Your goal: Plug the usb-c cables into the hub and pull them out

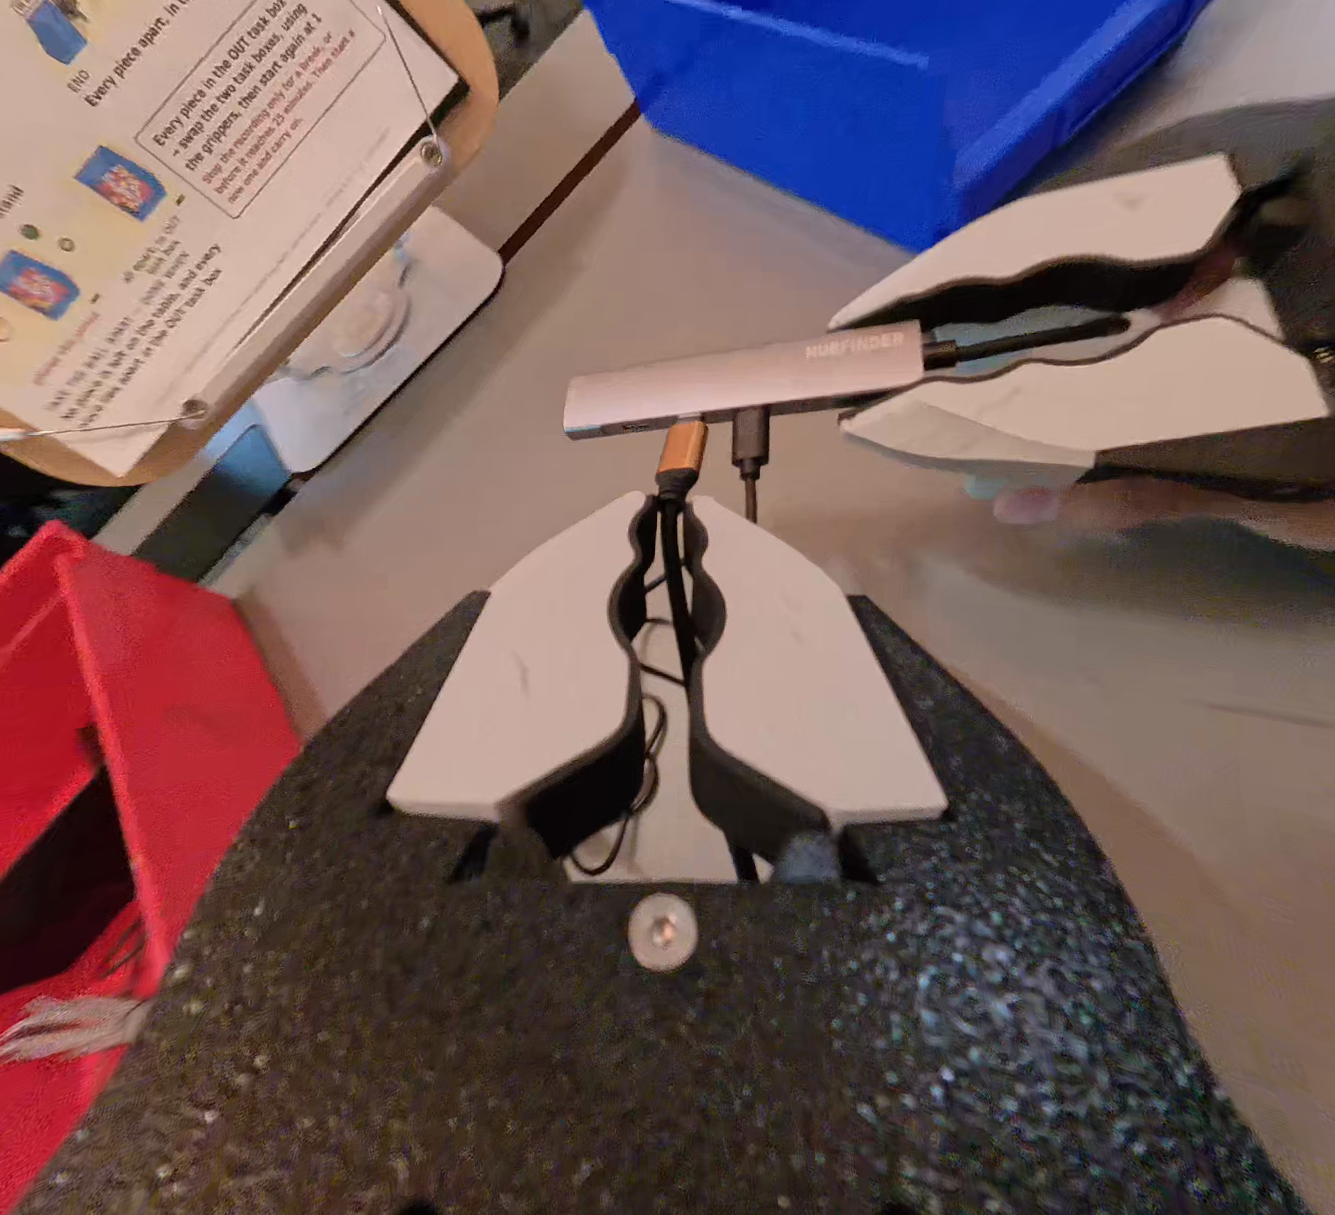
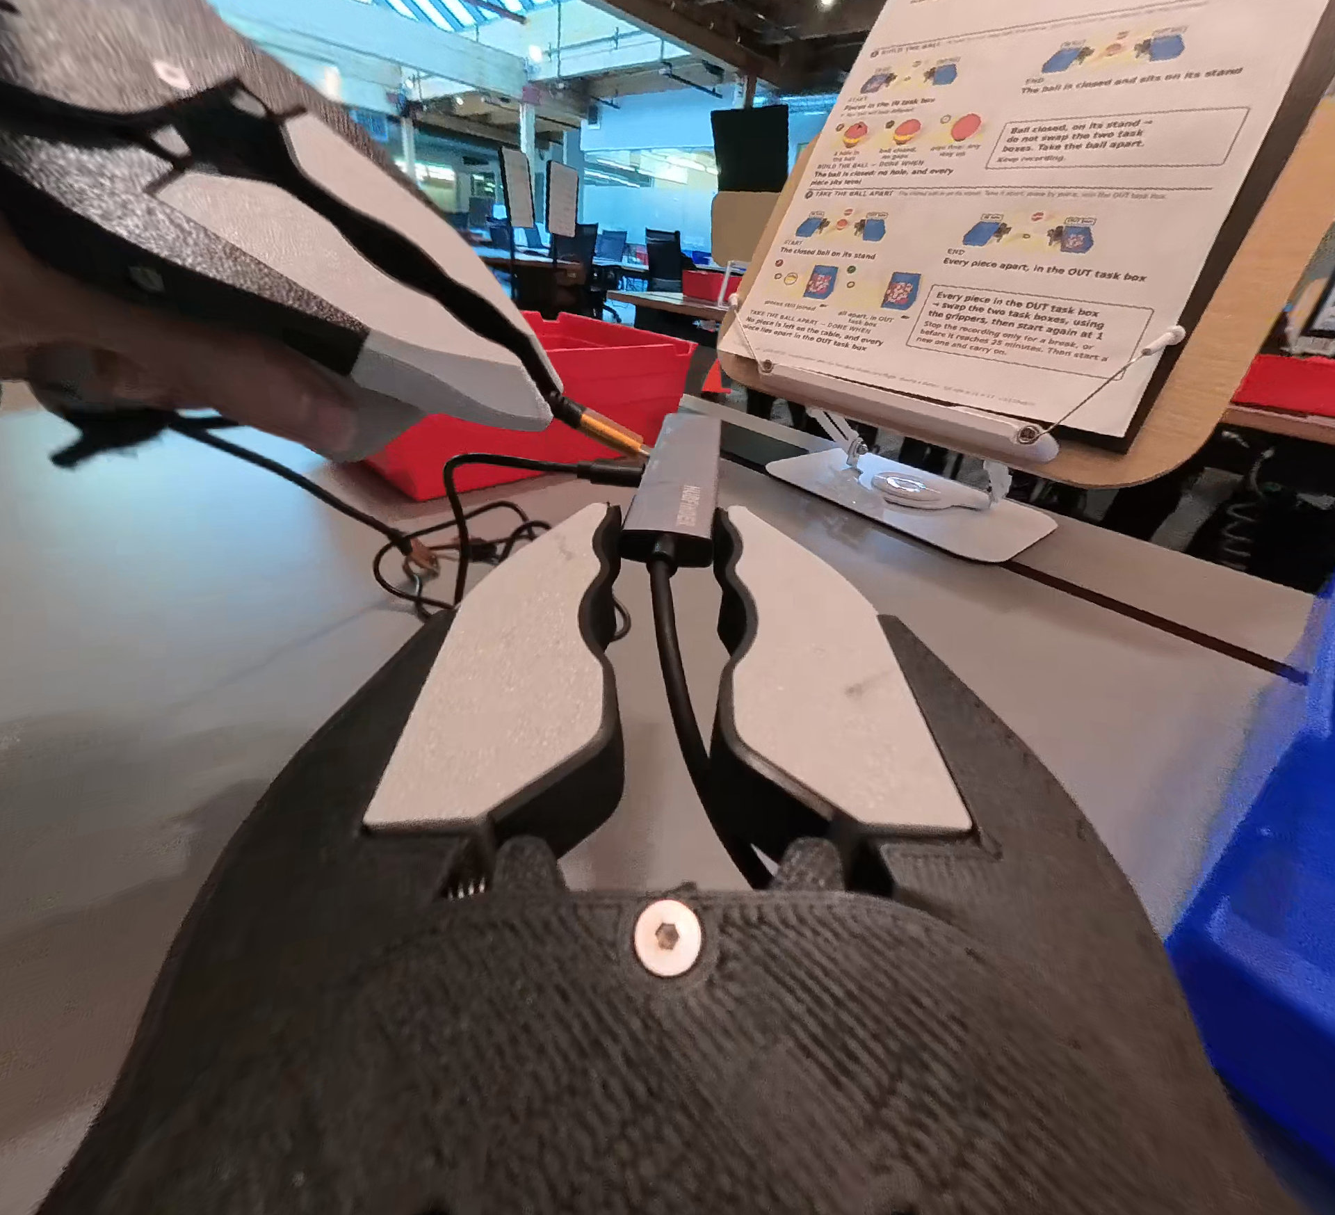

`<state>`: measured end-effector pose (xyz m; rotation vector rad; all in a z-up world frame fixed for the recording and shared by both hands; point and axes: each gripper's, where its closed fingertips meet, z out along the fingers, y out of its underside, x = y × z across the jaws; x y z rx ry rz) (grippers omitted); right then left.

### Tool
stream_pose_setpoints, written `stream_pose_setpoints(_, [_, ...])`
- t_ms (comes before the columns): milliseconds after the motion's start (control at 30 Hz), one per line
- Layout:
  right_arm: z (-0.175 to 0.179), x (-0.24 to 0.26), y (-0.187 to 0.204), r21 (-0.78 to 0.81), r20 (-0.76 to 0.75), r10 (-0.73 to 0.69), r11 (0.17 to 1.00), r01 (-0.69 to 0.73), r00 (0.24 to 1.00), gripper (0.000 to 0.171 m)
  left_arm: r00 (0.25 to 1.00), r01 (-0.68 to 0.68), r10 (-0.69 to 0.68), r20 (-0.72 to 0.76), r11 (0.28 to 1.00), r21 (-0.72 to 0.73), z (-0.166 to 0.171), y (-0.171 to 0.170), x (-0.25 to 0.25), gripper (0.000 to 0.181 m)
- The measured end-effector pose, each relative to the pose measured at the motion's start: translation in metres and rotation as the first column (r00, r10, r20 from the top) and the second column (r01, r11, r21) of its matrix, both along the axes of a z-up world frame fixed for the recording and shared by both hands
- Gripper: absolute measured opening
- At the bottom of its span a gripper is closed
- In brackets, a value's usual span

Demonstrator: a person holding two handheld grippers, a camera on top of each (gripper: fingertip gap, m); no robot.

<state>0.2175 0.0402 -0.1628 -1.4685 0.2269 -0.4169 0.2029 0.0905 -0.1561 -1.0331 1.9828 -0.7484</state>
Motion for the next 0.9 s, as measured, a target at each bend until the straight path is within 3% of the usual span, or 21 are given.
stream_pose_setpoints(200, [0.006,0.000,-0.005,0.075,-0.034,0.047,0.996,-0.044,0.998,0.025,0.997,0.074,-0.078,-0.002,0.957,-0.280,-0.013,-0.010,0.002,0.008])
stream_pose_setpoints(300, [0.006,0.001,-0.006,0.080,-0.044,0.047,0.996,-0.043,0.998,0.025,0.995,0.094,-0.080,0.055,0.939,-0.330,-0.012,-0.010,0.005,0.008])
stream_pose_setpoints(500, [0.005,-0.001,-0.004,0.071,-0.039,0.057,0.996,-0.054,0.998,0.025,0.988,0.093,-0.064,0.140,0.974,-0.209,-0.007,-0.007,0.004,0.007])
stream_pose_setpoints(900, [-0.006,-0.011,0.009,-0.089,0.118,0.013,0.996,-0.002,0.993,0.025,0.999,0.045,-0.044,-0.022,0.996,0.073,-0.011,0.007,-0.007,0.007])
